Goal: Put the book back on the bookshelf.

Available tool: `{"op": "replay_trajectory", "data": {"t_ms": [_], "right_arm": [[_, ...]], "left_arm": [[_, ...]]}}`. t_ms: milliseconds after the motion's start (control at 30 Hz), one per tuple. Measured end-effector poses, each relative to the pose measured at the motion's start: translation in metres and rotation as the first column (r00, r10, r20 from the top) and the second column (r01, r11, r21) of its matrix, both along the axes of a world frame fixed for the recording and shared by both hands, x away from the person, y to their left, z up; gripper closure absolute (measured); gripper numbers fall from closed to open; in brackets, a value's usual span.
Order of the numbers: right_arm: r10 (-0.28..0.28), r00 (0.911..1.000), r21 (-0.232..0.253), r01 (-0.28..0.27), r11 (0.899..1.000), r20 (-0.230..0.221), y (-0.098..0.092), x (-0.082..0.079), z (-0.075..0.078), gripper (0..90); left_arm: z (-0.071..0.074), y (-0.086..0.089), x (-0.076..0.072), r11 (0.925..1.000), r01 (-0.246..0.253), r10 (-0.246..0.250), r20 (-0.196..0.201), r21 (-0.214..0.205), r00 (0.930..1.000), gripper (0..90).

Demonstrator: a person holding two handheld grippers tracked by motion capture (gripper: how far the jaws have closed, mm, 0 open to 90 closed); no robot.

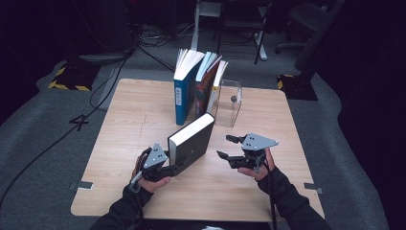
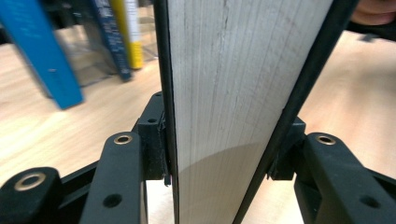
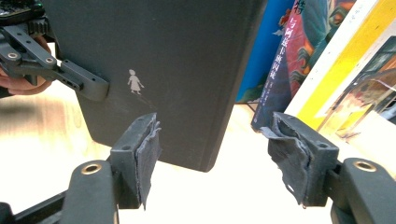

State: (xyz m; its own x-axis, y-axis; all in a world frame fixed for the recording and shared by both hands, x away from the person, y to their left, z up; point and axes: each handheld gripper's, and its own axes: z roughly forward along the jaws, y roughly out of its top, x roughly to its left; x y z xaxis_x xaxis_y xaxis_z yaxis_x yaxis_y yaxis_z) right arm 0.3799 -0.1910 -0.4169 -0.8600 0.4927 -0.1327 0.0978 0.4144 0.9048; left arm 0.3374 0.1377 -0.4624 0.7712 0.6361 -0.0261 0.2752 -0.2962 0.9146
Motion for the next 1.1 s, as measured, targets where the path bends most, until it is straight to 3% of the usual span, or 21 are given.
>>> {"op": "replay_trajectory", "data": {"t_ms": [33,67,167,233,367,567,633,667,833,933,1000,1033,1100], "right_arm": [[0.013,0.9999,0.011,-0.013,1.0,-0.005,-0.001,0.0,0.0,33.9],[0.013,0.9999,0.011,-0.013,1.0,-0.005,-0.001,0.0,0.0,33.9],[0.037,0.9992,0.004,-0.037,0.999,-0.013,-0.004,-0.002,-0.001,32.9],[0.074,0.9972,0.019,-0.073,0.997,-0.01,-0.007,-0.006,0.0,32.8],[0.148,0.989,0.028,-0.148,0.989,0.007,-0.014,-0.015,0.002,31.8],[0.211,0.9775,0.04,-0.21,0.977,-0.013,-0.026,-0.023,0.006,32.5],[0.238,0.9712,0.038,-0.237,0.971,-0.016,-0.031,-0.025,0.007,30.7],[0.238,0.9712,0.038,-0.237,0.971,-0.016,-0.031,-0.025,0.007,30.7],[0.296,0.9551,0.038,-0.296,0.955,-0.008,-0.029,-0.031,0.015,29.0],[0.311,0.9505,0.034,-0.31,0.95,-0.01,-0.023,-0.032,0.018,27.3],[0.303,0.9528,0.034,-0.303,0.952,-0.013,-0.023,-0.032,0.019,30.2],[0.306,0.9518,0.038,-0.306,0.951,-0.017,-0.024,-0.032,0.019,31.8],[0.314,0.9491,0.038,-0.313,0.949,-0.024,-0.025,-0.033,0.02,36.3]], "left_arm": [[0.0,0.002,-0.002,0.9986,0.052,-0.052,-0.011,-0.006,0.9986,52.4],[0.0,0.002,-0.002,0.9986,0.052,-0.052,-0.011,-0.006,0.9986,52.3],[0.002,0.003,-0.007,0.9895,0.144,-0.144,-0.02,-0.004,0.9893,52.2],[0.002,0.001,-0.011,0.9783,0.207,-0.207,-0.033,-0.013,0.9778,52.1],[0.003,-0.004,-0.012,0.9584,0.284,-0.285,-0.051,-0.029,0.9572,51.9],[0.003,-0.02,-0.012,0.9155,0.399,-0.402,-0.073,-0.051,0.9128,51.8],[0.002,-0.028,-0.01,0.8965,0.439,-0.443,-0.09,-0.056,0.8921,50.5],[0.002,-0.028,-0.01,0.8965,0.439,-0.443,-0.09,-0.056,0.8921,50.2],[0.003,-0.045,-0.008,0.8759,0.482,-0.482,-0.084,-0.016,0.8723,48.9],[0.003,-0.048,-0.008,0.8778,0.479,-0.478,-0.081,-0.003,0.8748,48.2],[0.004,-0.046,-0.008,0.8925,0.45,-0.448,-0.067,0.028,0.8917,48.9],[0.004,-0.045,-0.008,0.897,0.441,-0.438,-0.068,0.036,0.8966,48.0],[0.005,-0.041,-0.008,0.9114,0.407,-0.403,-0.068,0.06,0.9126,40.4]]}}
